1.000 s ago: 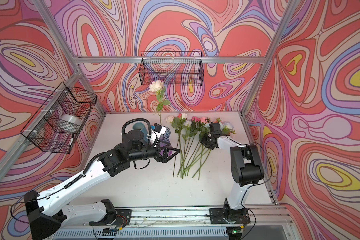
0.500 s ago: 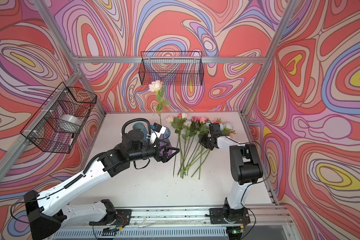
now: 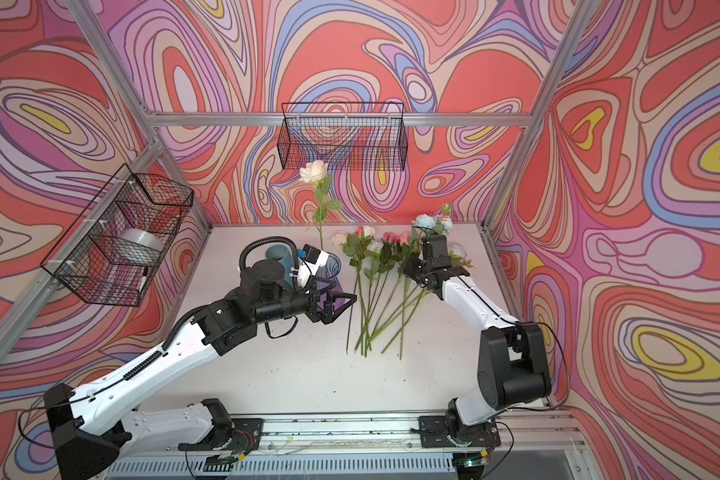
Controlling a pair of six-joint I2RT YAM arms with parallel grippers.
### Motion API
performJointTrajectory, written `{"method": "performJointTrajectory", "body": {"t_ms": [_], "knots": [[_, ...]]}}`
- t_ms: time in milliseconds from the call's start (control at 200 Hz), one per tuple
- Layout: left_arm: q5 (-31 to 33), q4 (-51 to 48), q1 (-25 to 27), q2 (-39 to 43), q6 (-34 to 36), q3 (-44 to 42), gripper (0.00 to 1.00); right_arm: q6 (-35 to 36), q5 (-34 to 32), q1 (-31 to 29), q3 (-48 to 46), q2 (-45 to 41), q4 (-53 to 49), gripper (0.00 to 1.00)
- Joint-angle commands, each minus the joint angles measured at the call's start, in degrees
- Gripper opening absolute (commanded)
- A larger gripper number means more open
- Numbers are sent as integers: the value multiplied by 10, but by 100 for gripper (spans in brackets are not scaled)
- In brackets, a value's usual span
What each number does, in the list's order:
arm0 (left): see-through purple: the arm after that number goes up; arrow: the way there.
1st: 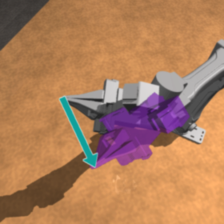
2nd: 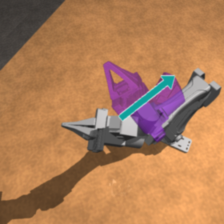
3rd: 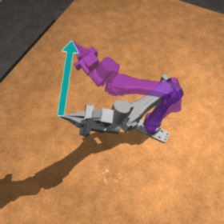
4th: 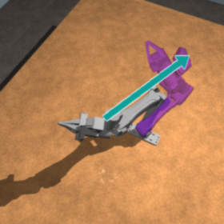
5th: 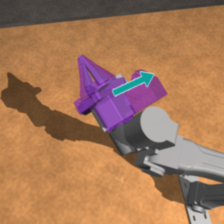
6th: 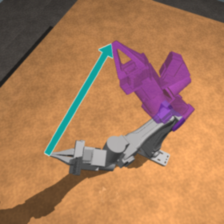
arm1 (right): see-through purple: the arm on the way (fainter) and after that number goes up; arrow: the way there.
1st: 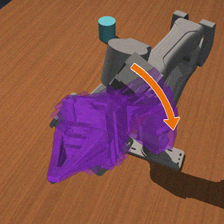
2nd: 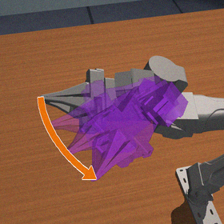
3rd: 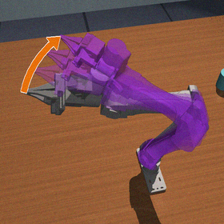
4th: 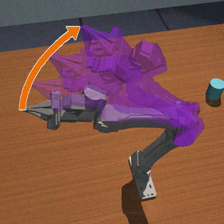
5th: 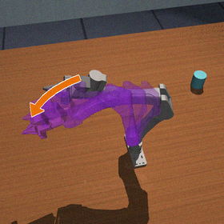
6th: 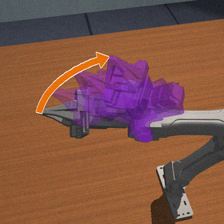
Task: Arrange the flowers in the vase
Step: 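Lift the light blue rose with the right gripper while the left arm draws back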
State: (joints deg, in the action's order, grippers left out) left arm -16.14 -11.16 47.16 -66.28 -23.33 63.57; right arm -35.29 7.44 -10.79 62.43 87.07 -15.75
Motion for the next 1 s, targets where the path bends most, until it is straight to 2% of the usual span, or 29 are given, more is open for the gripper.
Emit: {"method": "performJointTrajectory", "body": {"t_ms": [0,130,310,646,861,996], "knots": [[25,-2,0,20,19,-14,91,37,-67,-20,-5,-38,21,0],[44,6,0,31,22,-21,92,50,-92,-31,5,-68,26,0],[72,14,-1,45,28,-31,93,53,-93,-46,24,-94,25,0],[125,23,-2,64,42,-43,95,82,-128,-89,13,-163,82,0],[152,29,-12,75,43,-49,96,102,-140,-107,18,-180,108,0],[160,32,-35,85,38,-52,96,120,-143,-124,51,-174,114,0]]}}
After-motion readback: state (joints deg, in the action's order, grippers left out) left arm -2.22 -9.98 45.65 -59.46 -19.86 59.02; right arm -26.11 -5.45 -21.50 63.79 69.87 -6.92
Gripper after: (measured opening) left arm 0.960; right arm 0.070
